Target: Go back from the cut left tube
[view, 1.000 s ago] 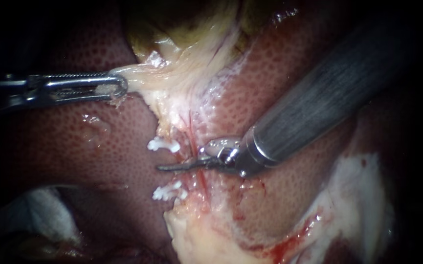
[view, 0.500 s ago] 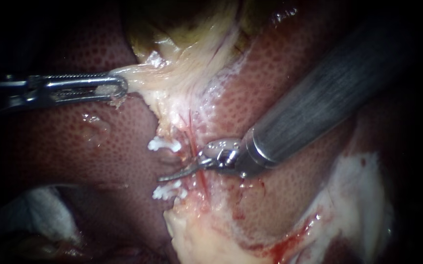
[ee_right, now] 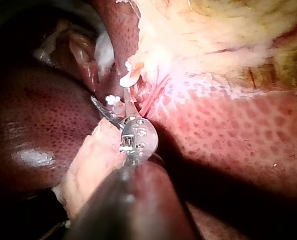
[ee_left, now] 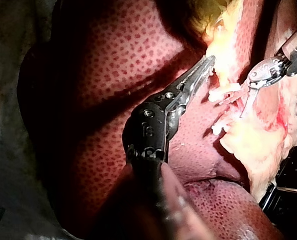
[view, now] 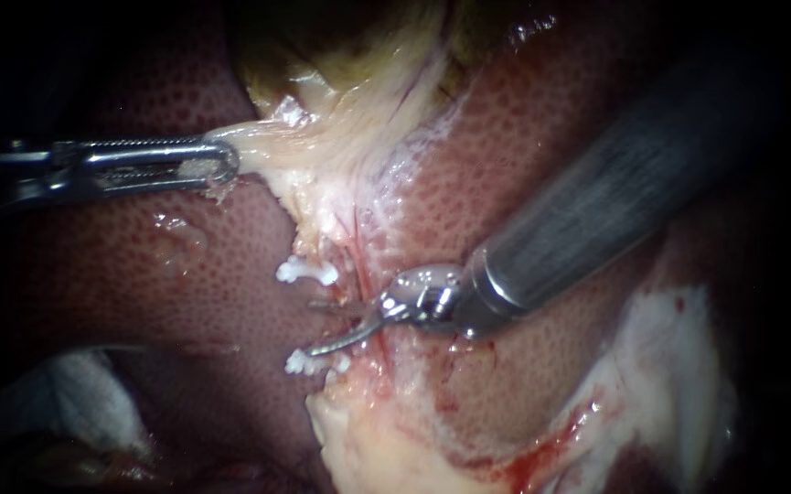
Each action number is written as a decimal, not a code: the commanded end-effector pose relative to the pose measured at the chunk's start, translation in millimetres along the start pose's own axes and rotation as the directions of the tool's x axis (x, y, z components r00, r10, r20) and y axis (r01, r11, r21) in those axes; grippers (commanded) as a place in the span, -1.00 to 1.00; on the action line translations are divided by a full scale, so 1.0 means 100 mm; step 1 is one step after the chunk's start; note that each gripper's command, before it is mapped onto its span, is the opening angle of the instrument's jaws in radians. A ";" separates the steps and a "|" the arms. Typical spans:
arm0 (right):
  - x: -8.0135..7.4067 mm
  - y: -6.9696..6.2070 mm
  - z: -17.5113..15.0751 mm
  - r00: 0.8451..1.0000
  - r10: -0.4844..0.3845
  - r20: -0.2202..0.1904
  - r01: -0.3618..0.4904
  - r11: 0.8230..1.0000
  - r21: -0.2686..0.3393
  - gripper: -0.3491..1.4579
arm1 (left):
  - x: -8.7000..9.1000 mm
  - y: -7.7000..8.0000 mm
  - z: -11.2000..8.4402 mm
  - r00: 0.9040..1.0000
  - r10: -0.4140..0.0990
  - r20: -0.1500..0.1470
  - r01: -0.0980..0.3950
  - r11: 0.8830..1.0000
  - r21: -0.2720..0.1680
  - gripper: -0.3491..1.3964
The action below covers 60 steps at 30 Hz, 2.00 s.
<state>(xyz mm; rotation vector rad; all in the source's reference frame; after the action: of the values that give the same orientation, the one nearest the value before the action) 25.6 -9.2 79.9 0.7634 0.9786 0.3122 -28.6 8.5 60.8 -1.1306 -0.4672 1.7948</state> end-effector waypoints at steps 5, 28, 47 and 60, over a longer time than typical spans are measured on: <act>-0.006 -0.012 -0.030 0.997 -0.075 -0.003 0.074 0.995 -0.073 0.97 | 0.000 0.000 0.000 1.000 0.000 0.000 0.000 1.000 0.000 -1.00; 0.007 -0.031 -0.186 0.986 -0.165 0.025 0.166 0.950 -0.266 0.97 | -0.002 -0.001 0.003 1.000 0.001 -0.001 -0.001 1.000 0.002 -1.00; 0.006 -0.035 -0.192 0.985 -0.172 0.018 0.171 0.949 -0.266 0.97 | -0.052 0.012 0.106 0.999 0.032 0.037 -0.030 0.999 -0.042 -1.00; 0.009 -0.037 -0.196 0.984 -0.177 0.011 0.174 0.948 -0.266 0.97 | -0.054 0.011 0.135 0.998 0.038 0.046 -0.036 0.998 -0.050 -1.00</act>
<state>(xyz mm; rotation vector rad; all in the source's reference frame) 9.3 -2.8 70.3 0.4269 0.9874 0.2881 -39.9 5.4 69.5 -1.1401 -0.5230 1.8546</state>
